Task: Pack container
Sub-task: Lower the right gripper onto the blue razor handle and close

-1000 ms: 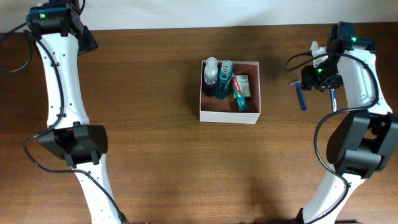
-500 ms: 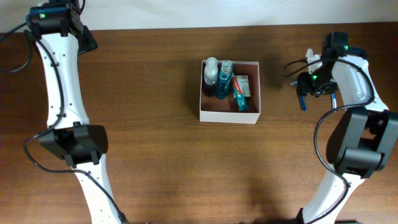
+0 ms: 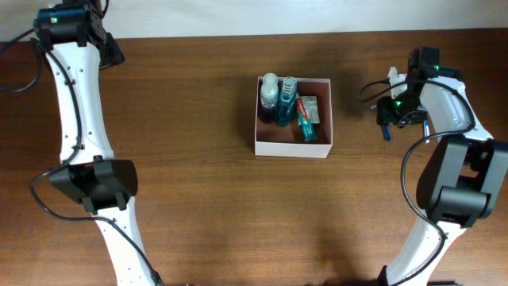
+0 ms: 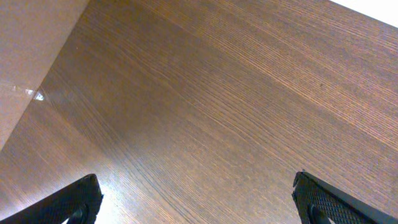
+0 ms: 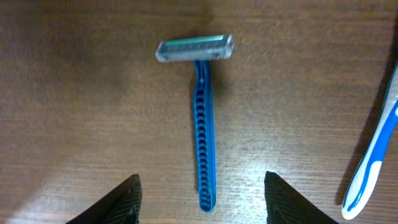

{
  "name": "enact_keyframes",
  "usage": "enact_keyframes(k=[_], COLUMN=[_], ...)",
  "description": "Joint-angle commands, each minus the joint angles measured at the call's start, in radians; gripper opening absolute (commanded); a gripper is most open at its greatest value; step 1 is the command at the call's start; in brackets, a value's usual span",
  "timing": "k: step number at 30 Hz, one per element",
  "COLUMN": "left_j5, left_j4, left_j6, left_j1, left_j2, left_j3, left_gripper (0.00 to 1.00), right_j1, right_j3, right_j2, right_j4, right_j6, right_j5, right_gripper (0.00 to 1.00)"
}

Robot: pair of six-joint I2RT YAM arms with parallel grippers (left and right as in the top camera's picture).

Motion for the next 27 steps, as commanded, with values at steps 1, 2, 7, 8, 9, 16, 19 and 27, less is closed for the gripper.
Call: enact_keyframes(k=[1, 2, 7, 8, 9, 16, 19, 27], left_j5=[0.003, 0.003, 0.003, 0.003, 0.003, 0.003, 0.003, 0.003], left_j4=[0.002, 0.002, 0.002, 0.002, 0.002, 0.002, 0.002, 0.002], left_j6=[-0.010, -0.010, -0.010, -0.010, -0.010, -0.010, -0.010, -0.010], left_j1=[0.005, 0.005, 0.005, 0.005, 0.005, 0.005, 0.005, 0.005], left_j2=[0.005, 0.005, 0.005, 0.005, 0.005, 0.005, 0.005, 0.005], left_j3=[-0.007, -0.007, -0.007, -0.007, -0.007, -0.007, -0.007, -0.007], left_gripper=[0.99, 0.99, 0.99, 0.99, 0.99, 0.99, 0.99, 0.99], right_j1=[0.006, 0.006, 0.005, 0.005, 0.005, 0.005, 0.005, 0.005], right_j3=[-0.010, -0.010, -0.010, -0.010, -0.010, -0.010, -0.010, -0.010], right_j2=[0.007, 0.007, 0.030, 0.040, 0.050, 0.086, 0.086, 0.093], right_j4=[0.015, 0.017, 0.017, 0.017, 0.014, 0.008, 0.008, 0.011], right_j6=[0.031, 0.031, 0.031, 0.032, 0.040, 0.061, 0.061, 0.061], right_j5=[-0.009, -0.009, -0.009, -0.010, -0.009, -0.009, -0.001, 0.006], right_gripper=[0.58, 0.58, 0.58, 0.58, 0.58, 0.58, 0.58, 0.57])
